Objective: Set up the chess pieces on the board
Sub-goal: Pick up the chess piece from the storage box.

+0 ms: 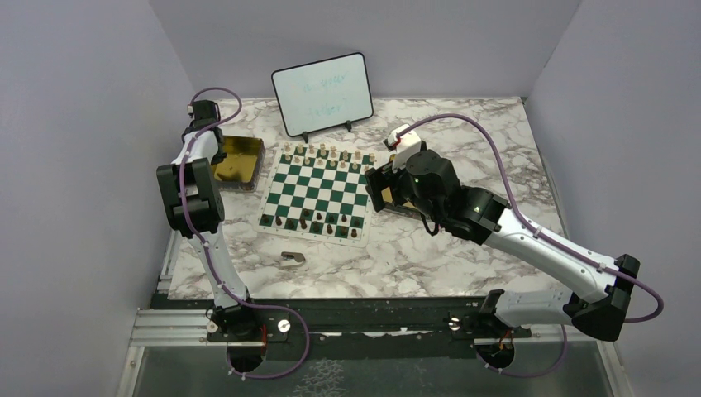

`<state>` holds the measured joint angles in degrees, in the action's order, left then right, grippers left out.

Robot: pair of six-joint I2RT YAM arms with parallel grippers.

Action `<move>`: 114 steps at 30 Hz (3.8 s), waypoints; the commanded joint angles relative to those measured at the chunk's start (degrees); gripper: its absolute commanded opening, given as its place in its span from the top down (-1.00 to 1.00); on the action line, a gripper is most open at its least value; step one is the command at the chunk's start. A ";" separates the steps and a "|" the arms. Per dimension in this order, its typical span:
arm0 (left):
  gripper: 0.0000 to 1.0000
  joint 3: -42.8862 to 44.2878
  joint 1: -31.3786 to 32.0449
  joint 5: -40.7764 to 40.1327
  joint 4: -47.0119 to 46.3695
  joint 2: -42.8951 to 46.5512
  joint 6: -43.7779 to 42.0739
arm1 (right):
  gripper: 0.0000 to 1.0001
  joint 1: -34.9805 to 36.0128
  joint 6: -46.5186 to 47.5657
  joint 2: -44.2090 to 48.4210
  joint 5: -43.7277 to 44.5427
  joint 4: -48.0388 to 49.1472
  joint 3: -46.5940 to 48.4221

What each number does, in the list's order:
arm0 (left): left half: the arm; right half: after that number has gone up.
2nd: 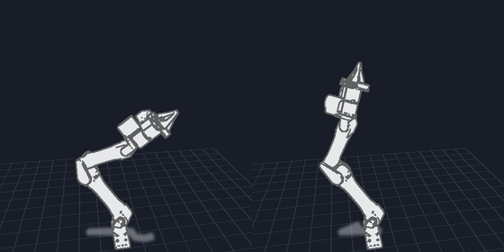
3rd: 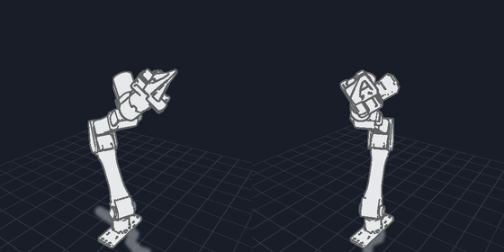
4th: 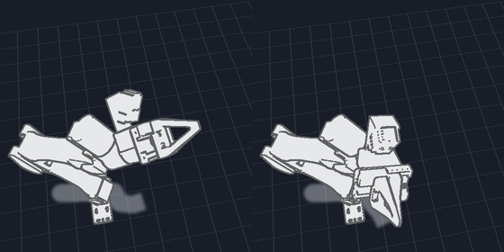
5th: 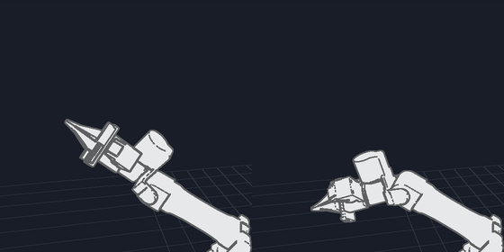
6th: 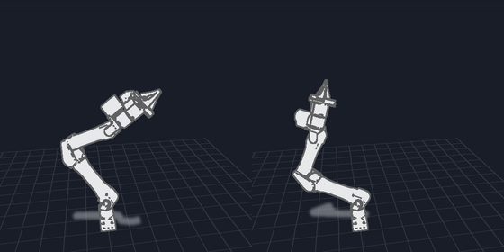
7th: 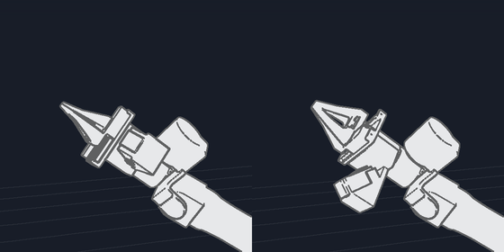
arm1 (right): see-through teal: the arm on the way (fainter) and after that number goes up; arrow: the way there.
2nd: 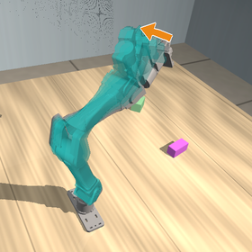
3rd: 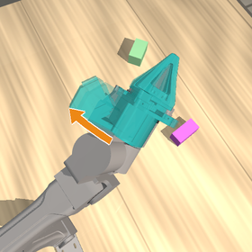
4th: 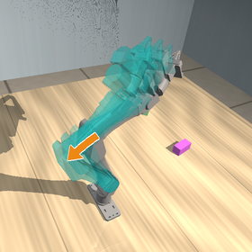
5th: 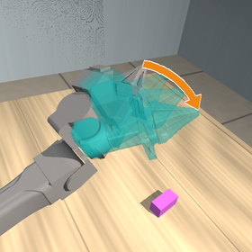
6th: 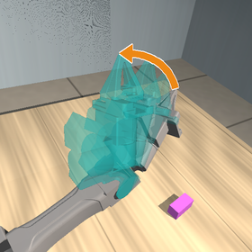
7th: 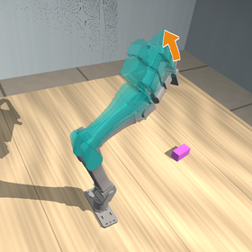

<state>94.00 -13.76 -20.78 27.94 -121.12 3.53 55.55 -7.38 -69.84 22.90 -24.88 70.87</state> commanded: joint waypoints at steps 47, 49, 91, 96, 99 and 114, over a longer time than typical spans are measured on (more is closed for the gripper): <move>0.33 -1.54 0.14 -2.68 -2.40 2.68 5.17 | -1.00 0.17 0.87 0.05 0.12 2.66 0.54; 0.33 -1.80 0.14 -2.74 -2.45 2.42 5.47 | -1.00 0.17 0.79 0.19 0.20 2.56 0.50; 0.42 0.90 0.57 8.84 -2.99 1.45 6.72 | -1.00 0.15 0.95 -0.63 -0.22 3.50 0.41; 0.42 1.84 0.58 8.62 -2.83 1.88 5.60 | -1.00 0.17 1.04 -0.56 -0.31 3.63 0.32; 0.42 2.80 0.61 6.88 -2.56 2.17 5.14 | -1.00 0.17 1.14 -0.50 -0.31 3.70 0.41; 0.38 4.80 0.34 2.20 -1.84 -2.18 4.72 | -1.00 0.13 1.14 -0.55 -0.13 3.01 0.98</move>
<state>96.75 -13.37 -16.78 26.04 -121.54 8.95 55.55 -6.39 -70.35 22.87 -23.57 70.87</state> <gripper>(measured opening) 0.296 0.998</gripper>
